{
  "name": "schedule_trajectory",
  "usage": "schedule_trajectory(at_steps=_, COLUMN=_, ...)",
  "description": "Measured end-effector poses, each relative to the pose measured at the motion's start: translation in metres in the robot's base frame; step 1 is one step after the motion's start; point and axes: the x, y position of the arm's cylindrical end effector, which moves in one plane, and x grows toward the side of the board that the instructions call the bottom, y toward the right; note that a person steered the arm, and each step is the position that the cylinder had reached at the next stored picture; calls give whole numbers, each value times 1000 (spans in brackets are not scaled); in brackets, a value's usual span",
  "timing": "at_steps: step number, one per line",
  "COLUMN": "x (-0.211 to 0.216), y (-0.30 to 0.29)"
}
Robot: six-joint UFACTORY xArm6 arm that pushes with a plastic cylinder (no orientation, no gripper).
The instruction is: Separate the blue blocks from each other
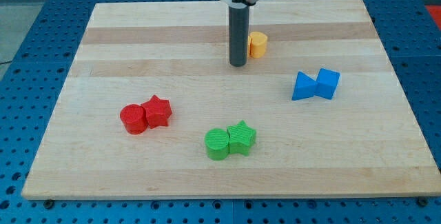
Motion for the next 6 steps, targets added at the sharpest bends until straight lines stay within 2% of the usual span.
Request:
schedule_trajectory(at_steps=1, x=22, y=9)
schedule_trajectory(at_steps=2, x=43, y=96)
schedule_trajectory(at_steps=3, x=24, y=193)
schedule_trajectory(at_steps=4, x=25, y=240)
schedule_trajectory(at_steps=5, x=45, y=260)
schedule_trajectory(at_steps=6, x=81, y=246)
